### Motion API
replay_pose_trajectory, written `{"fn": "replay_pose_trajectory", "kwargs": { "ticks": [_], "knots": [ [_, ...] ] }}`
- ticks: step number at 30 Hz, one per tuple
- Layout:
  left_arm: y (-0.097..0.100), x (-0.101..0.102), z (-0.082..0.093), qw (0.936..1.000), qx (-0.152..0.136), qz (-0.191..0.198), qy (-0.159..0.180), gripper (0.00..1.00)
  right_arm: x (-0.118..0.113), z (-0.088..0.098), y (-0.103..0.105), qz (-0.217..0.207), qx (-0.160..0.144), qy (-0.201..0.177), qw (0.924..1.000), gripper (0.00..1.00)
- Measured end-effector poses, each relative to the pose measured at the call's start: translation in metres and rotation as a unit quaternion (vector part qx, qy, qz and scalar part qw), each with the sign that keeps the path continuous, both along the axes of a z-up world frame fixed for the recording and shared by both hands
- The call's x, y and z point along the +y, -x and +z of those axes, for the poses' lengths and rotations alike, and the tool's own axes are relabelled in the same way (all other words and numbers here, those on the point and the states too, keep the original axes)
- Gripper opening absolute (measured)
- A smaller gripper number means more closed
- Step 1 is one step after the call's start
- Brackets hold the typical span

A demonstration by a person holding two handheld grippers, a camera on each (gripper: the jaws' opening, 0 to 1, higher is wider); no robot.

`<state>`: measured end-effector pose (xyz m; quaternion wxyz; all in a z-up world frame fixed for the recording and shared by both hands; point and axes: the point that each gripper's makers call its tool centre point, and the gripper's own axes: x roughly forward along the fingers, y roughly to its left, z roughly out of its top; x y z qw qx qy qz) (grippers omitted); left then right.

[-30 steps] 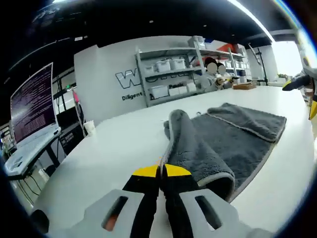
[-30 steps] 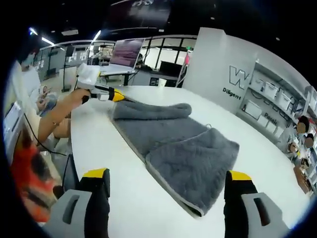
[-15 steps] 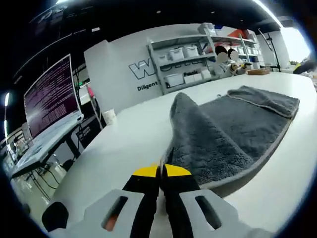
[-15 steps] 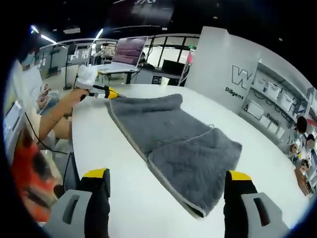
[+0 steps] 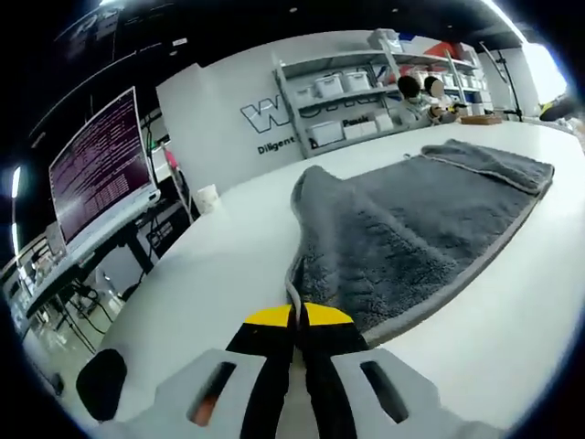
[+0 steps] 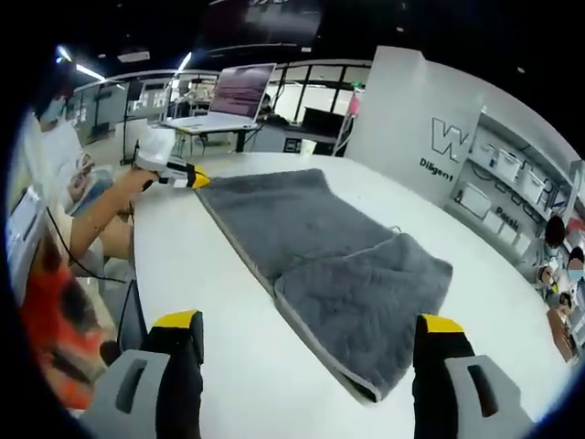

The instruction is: Open the folded towel by lifting each exposed corner and separating the folded layers until the towel lies flat within the target outline without major curled edges

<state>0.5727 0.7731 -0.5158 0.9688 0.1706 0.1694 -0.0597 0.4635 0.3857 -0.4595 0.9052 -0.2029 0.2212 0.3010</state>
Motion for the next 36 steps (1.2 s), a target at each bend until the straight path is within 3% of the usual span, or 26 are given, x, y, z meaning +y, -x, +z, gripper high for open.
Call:
{"fn": "replay_pose_trajectory", "kwargs": {
  "ticks": [14,19,23,29,32,36],
  "knots": [
    [0.012,0.006,-0.006,0.9998,0.012,0.009,-0.015,0.03,-0.003,-0.006,-0.001,0.0,0.006,-0.006,1.0,0.96],
    [0.011,0.014,-0.001,0.9994,0.005,0.032,-0.007,0.2,-0.003,-0.007,0.001,0.0,0.007,-0.008,0.9999,0.96],
    [0.011,0.012,0.005,0.998,-0.001,0.024,0.059,0.32,-0.004,-0.006,0.001,-0.002,0.006,-0.009,0.9999,0.96],
    [0.013,-0.014,0.009,0.9867,0.011,-0.032,0.159,0.68,-0.004,-0.006,0.001,-0.003,0.008,-0.009,0.9999,0.96],
    [0.016,-0.026,0.01,0.9815,0.019,-0.059,0.181,0.76,-0.003,-0.006,0.0,-0.003,0.008,-0.009,0.9999,0.96],
    [0.022,-0.042,0.02,0.9736,0.009,-0.098,0.206,0.84,-0.001,-0.007,0.0,0.0,0.011,-0.008,0.9999,0.95]
  ]
}}
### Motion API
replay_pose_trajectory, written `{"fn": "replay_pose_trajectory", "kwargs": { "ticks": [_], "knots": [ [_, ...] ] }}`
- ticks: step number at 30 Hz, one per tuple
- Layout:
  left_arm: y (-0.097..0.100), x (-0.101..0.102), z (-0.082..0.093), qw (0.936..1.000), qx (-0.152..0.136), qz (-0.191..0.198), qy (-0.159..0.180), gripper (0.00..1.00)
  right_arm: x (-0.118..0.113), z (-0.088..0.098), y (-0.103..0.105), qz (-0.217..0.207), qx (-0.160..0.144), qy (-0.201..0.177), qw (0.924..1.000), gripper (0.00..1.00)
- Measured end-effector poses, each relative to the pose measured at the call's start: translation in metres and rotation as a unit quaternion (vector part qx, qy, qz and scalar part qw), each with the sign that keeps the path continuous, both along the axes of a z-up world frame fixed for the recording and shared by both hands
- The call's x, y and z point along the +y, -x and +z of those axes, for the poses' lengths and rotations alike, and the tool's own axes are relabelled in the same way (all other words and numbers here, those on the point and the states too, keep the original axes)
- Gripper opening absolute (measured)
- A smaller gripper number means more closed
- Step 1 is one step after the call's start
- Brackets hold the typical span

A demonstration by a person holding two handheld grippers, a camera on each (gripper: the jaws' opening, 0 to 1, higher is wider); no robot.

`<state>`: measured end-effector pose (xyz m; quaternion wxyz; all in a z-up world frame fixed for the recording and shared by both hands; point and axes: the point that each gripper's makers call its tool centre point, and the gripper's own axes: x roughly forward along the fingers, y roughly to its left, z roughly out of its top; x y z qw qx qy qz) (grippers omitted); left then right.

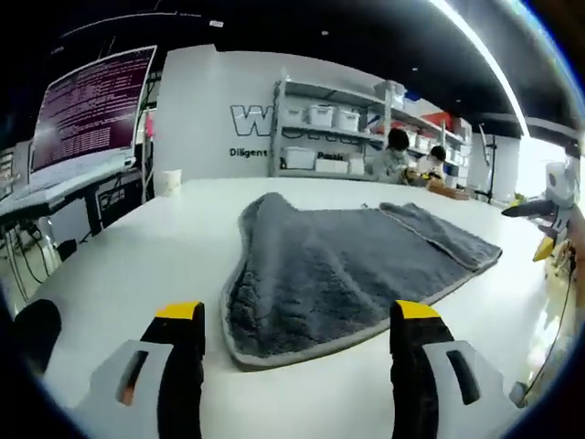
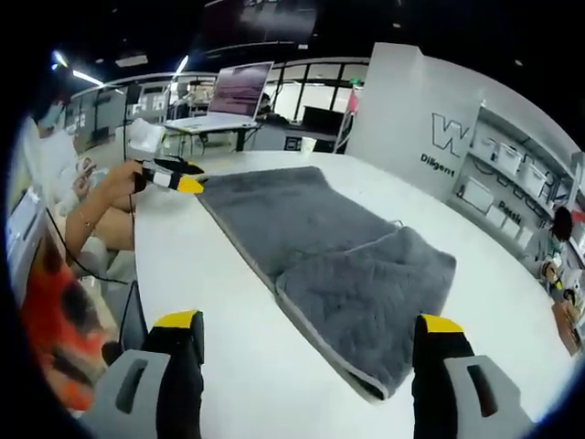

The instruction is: Open the folded towel by lifting each exposed corner and separating the folded layers until the towel lies flat within the target outline without major curled edges

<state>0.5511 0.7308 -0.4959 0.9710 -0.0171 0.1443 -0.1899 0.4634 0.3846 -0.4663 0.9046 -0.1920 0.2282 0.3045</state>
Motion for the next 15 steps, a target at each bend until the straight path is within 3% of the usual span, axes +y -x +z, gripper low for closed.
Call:
{"fn": "replay_pose_trajectory", "kwargs": {
  "ticks": [6,15],
  "knots": [
    [0.005,-0.013,0.007,0.9994,-0.004,-0.032,0.009,1.0,0.002,-0.001,0.0,0.001,0.004,0.0,1.0,0.94],
    [0.006,-0.016,0.003,0.9991,0.005,-0.043,-0.003,1.0,0.008,-0.002,-0.001,0.006,0.005,-0.004,1.0,0.94]
  ]
}}
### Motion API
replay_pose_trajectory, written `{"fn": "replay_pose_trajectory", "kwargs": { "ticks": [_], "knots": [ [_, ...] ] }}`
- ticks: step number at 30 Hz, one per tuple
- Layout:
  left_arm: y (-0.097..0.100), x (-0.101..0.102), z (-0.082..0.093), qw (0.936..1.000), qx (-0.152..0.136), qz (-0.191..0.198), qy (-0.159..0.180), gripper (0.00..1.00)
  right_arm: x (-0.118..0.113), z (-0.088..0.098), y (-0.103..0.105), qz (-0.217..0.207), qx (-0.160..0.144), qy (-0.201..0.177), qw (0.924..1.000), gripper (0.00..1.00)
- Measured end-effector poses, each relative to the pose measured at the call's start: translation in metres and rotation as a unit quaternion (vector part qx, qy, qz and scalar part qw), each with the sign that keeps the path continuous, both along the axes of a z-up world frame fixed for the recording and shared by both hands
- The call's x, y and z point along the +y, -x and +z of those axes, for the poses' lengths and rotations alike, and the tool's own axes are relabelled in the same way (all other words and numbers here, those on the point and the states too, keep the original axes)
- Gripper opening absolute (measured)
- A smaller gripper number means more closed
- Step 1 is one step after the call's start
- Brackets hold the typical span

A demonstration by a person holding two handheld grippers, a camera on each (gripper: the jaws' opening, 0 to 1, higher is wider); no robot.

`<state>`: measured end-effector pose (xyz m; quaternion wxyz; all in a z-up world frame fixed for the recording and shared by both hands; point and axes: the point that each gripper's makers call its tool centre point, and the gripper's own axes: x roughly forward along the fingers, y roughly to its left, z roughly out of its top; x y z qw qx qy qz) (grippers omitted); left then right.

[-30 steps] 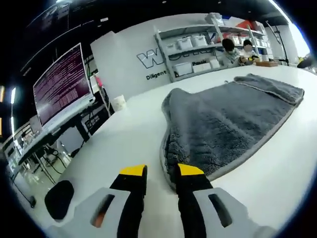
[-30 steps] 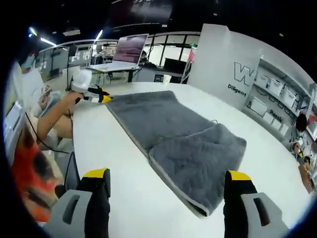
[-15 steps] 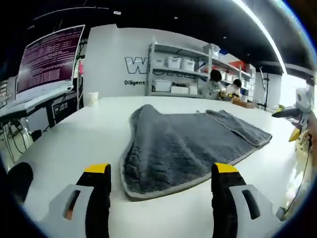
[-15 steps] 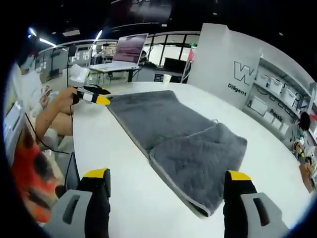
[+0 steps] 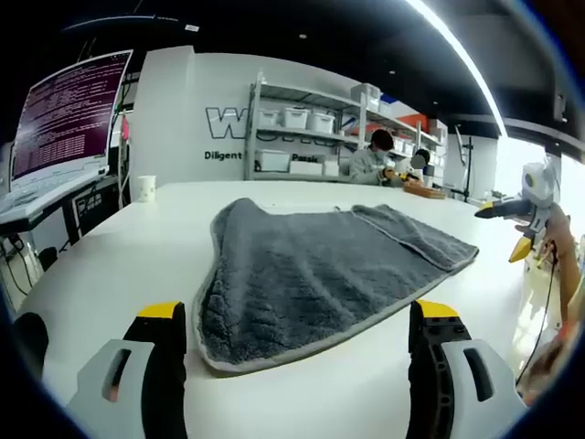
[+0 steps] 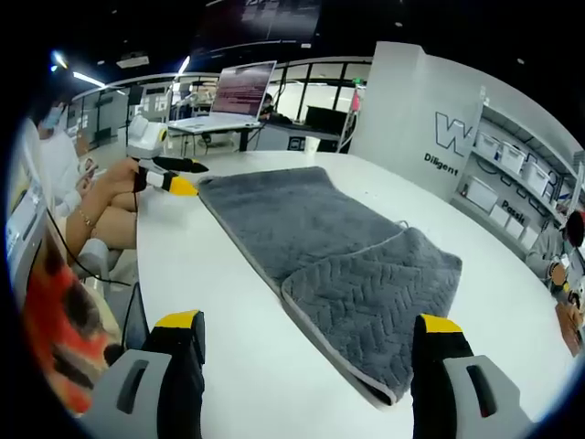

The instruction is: Open the folded towel by lifting each exposed corner and separating the folded layers until the towel lies flat within the target outline without major curled edges

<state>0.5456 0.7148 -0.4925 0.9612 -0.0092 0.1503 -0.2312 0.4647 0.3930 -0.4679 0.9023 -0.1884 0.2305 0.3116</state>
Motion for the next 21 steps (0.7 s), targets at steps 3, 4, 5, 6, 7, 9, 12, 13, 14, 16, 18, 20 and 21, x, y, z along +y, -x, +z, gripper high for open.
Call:
{"fn": "replay_pose_trajectory", "kwargs": {
  "ticks": [3,4,5,6,7,9,12,13,14,16,18,20,21],
  "knots": [
    [-0.003,0.003,0.001,1.0,0.0,0.008,0.003,0.99,0.001,0.0,0.0,0.0,0.0,0.0,1.0,0.94],
    [-0.006,0.004,0.002,0.9999,-0.001,0.013,0.005,0.98,0.001,0.0,0.0,0.001,0.0,-0.001,1.0,0.94],
    [-0.01,0.005,0.004,0.9999,-0.002,0.015,0.005,0.95,0.001,0.0,0.0,0.001,0.0,-0.002,1.0,0.94],
    [-0.013,0.006,0.006,0.9999,-0.003,0.015,0.001,0.93,0.002,0.0,0.0,0.001,0.0,-0.002,1.0,0.94],
    [-0.015,0.006,0.007,0.9999,-0.005,0.014,-0.002,0.93,0.002,0.0,0.001,0.001,-0.001,-0.003,1.0,0.94],
    [-0.022,0.006,0.014,0.9998,-0.012,0.01,-0.014,0.92,0.002,0.0,0.001,0.002,0.0,-0.005,1.0,0.94],
    [-0.031,0.005,0.024,0.9996,-0.022,0.008,-0.015,0.91,0.003,-0.001,0.002,0.003,0.001,-0.007,1.0,0.94],
    [-0.039,0.006,0.032,0.9995,-0.029,0.008,-0.01,0.9,0.003,0.0,0.001,0.002,0.001,-0.009,1.0,0.94],
    [-0.044,0.006,0.037,0.9994,-0.031,0.008,-0.007,0.9,0.003,0.0,0.001,0.002,0.0,-0.011,0.9999,0.94],
    [-0.054,0.007,0.044,0.9993,-0.038,0.009,-0.001,0.88,0.004,0.001,0.0,0.002,0.0,-0.013,0.9999,0.94],
    [-0.069,0.011,0.055,0.9985,-0.049,0.019,0.014,0.81,0.006,0.001,0.0,0.003,-0.001,-0.016,0.9999,0.94],
    [-0.088,0.016,0.062,0.9982,-0.049,0.02,0.027,0.67,0.008,0.001,0.001,0.006,0.0,-0.019,0.9998,0.94],
    [-0.096,0.017,0.063,0.9984,-0.043,0.018,0.032,0.62,0.009,0.001,0.001,0.007,0.0,-0.021,0.9998,0.94]
  ]
}}
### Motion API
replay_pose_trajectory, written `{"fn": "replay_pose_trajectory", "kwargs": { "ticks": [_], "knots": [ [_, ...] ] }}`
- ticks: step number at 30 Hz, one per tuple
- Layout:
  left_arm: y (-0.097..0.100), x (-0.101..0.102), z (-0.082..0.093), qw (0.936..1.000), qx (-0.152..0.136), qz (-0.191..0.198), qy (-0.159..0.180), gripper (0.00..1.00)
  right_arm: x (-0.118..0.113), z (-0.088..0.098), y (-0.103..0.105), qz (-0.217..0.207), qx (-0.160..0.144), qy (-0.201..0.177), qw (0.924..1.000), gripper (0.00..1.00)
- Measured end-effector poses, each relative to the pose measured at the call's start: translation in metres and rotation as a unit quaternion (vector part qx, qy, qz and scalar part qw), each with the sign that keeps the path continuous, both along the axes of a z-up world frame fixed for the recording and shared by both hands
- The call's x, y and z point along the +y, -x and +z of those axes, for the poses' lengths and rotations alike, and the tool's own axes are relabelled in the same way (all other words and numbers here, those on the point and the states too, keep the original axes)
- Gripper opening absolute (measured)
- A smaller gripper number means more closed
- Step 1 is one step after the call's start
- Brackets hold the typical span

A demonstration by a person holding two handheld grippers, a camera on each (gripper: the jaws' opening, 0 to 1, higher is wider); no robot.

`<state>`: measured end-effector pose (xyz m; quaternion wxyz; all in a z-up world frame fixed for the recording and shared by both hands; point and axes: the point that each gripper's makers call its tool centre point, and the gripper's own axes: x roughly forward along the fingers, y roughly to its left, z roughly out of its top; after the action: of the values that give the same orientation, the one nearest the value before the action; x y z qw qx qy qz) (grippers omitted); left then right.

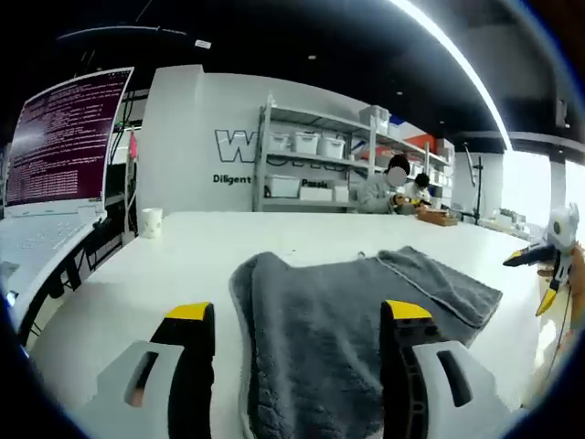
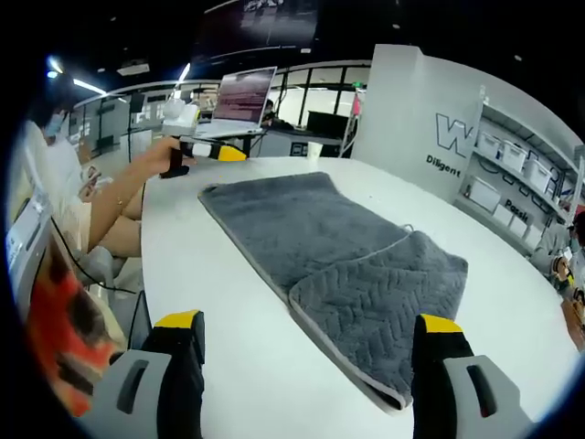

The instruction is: Open the folded towel by lifting each exposed corner and separating the folded layers until the towel lies flat within the target outline without major curled edges

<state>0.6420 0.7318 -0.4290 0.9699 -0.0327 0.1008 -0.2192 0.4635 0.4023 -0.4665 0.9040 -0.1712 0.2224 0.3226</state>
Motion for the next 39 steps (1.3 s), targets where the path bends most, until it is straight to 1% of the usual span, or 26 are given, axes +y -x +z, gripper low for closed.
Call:
{"fn": "replay_pose_trajectory", "kwargs": {
  "ticks": [1,2,3,4,5,6,7,8,11,15,16,17,18,19,20,22,24,25,26,27,29,31,36,39],
  "knots": [
    [-0.009,0.002,0.001,1.0,0.0,0.0,0.001,0.59,0.001,0.0,0.0,0.001,0.0,-0.001,1.0,0.94],
    [-0.012,0.002,0.001,1.0,0.0,0.0,0.001,0.58,0.001,0.0,0.0,0.001,0.0,-0.003,1.0,0.94],
    [-0.025,0.007,0.001,0.9999,0.0,0.012,-0.007,0.58,0.001,0.0,0.0,0.001,0.0,-0.004,1.0,0.94],
    [-0.038,0.014,-0.001,0.9993,0.0,0.026,-0.027,0.57,0.002,0.0,0.0,0.002,0.001,-0.005,1.0,0.95],
    [-0.044,0.017,-0.003,0.9989,0.001,0.029,-0.037,0.55,0.002,0.0,0.0,0.002,0.001,-0.005,1.0,0.95],
    [-0.053,0.02,-0.007,0.9981,0.006,0.03,-0.053,0.53,0.003,0.0,0.0,0.003,0.001,-0.005,1.0,0.95],
    [-0.066,0.023,-0.015,0.997,0.02,0.03,-0.069,0.51,0.003,-0.001,0.0,0.003,0.002,-0.004,1.0,0.96],
    [-0.079,0.024,-0.018,0.9969,0.023,0.031,-0.069,0.48,0.004,-0.001,0.0,0.004,0.002,-0.005,1.0,0.96],
    [-0.101,0.023,-0.027,0.9965,0.035,0.022,-0.073,0.42,0.005,-0.002,0.0,0.005,0.004,-0.007,1.0,0.96],
    [-0.129,0.016,-0.041,0.9953,0.051,0.008,-0.081,0.4,0.005,-0.003,0.0,0.003,0.006,-0.009,0.9999,0.95],
    [-0.138,0.015,-0.048,0.9947,0.059,0.008,-0.084,0.39,0.005,-0.004,0.0,0.001,0.007,-0.009,0.9999,0.95],
    [-0.14,0.015,-0.049,0.9945,0.062,0.008,-0.084,0.38,0.005,-0.004,0.0,0.001,0.007,-0.009,0.9999,0.95],
    [-0.15,0.012,-0.058,0.9938,0.07,0.006,-0.086,0.36,0.003,-0.005,0.001,-0.001,0.009,-0.009,0.9999,0.95],
    [-0.155,0.009,-0.064,0.9934,0.075,0.002,-0.086,0.32,0.003,-0.005,0.002,-0.003,0.01,-0.009,0.9999,0.95],
    [-0.159,0.006,-0.07,0.9929,0.082,-0.002,-0.086,0.3,0.002,-0.005,0.002,-0.005,0.011,-0.009,0.9999,0.95],
    [-0.163,0.001,-0.08,0.9906,0.09,-0.013,-0.102,0.29,0.0,-0.006,0.003,-0.008,0.012,-0.008,0.9999,0.95],
    [-0.169,0.008,-0.093,0.984,0.096,0.005,-0.15,0.28,-0.003,-0.007,0.004,-0.012,0.014,-0.006,0.9998,0.94],
    [-0.171,0.009,-0.097,0.9824,0.098,0.009,-0.159,0.26,-0.004,-0.008,0.004,-0.014,0.016,-0.006,0.9998,0.94],
    [-0.172,0.008,-0.098,0.9832,0.097,0.007,-0.154,0.25,-0.005,-0.009,0.005,-0.016,0.017,-0.006,0.9997,0.94],
    [-0.173,0.004,-0.097,0.9866,0.091,0.0,-0.135,0.23,-0.006,-0.01,0.005,-0.017,0.018,-0.007,0.9997,0.94],
    [-0.172,0.003,-0.098,0.9865,0.092,-0.005,-0.135,0.15,-0.008,-0.011,0.005,-0.02,0.021,-0.006,0.9996,0.94],
    [-0.173,0.008,-0.097,0.9824,0.077,-0.001,-0.17,0.08,-0.009,-0.013,0.005,-0.022,0.022,-0.005,0.9995,0.94],
    [-0.172,0.012,-0.097,0.9804,0.078,0.003,-0.181,0.06,-0.007,-0.013,0.004,-0.018,0.024,-0.006,0.9995,0.94],
    [-0.173,0.021,-0.097,0.9762,0.083,0.017,-0.199,0.06,-0.003,-0.012,0.005,-0.013,0.022,-0.008,0.9996,0.94]
  ]
}}
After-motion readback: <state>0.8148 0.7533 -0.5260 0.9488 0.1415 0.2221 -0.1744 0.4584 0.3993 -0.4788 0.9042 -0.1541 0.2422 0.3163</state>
